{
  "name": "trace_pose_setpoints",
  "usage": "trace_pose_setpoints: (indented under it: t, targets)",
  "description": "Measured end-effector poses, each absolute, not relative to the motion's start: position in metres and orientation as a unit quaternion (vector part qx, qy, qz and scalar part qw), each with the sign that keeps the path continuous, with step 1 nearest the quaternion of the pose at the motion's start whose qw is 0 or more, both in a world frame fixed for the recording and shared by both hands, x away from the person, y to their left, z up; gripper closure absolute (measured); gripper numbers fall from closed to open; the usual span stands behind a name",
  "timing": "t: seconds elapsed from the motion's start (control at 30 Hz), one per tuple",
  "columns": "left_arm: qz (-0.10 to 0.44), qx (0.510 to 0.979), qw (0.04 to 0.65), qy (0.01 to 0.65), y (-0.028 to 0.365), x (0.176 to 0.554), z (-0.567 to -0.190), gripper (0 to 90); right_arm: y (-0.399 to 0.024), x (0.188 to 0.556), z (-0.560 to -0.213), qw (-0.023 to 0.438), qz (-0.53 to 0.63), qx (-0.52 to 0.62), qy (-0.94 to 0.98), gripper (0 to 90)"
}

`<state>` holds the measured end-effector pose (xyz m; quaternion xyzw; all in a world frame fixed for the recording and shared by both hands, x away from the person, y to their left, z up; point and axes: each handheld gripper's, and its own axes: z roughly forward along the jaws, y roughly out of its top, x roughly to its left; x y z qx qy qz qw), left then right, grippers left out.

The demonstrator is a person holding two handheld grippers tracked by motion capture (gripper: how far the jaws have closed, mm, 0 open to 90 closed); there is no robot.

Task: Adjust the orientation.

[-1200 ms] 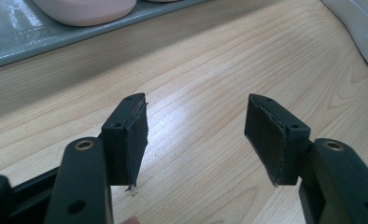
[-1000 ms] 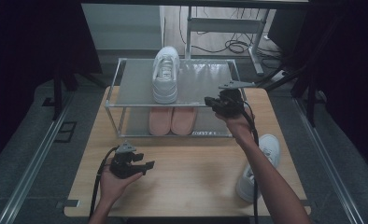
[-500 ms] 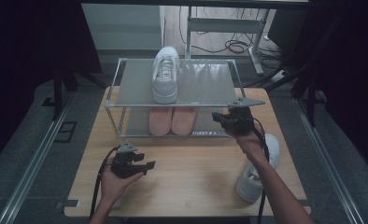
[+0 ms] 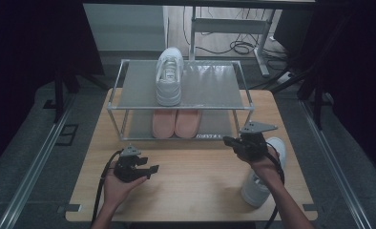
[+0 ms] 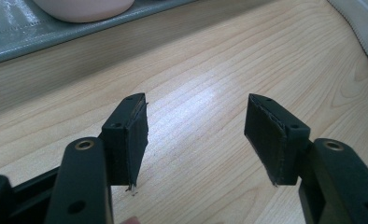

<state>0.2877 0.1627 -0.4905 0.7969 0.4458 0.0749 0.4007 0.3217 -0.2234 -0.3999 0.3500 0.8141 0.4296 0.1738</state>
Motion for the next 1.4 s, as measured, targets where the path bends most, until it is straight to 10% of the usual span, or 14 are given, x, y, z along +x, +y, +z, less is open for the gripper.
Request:
trace_pose_setpoints:
  t: [1.4]
  targets:
    - [0.071,0.795,0.407,0.444,0.164,0.287,-0.489,39.8,-0.262,0.212,-0.452,0.171,0.342,0.378,0.843,90.0]
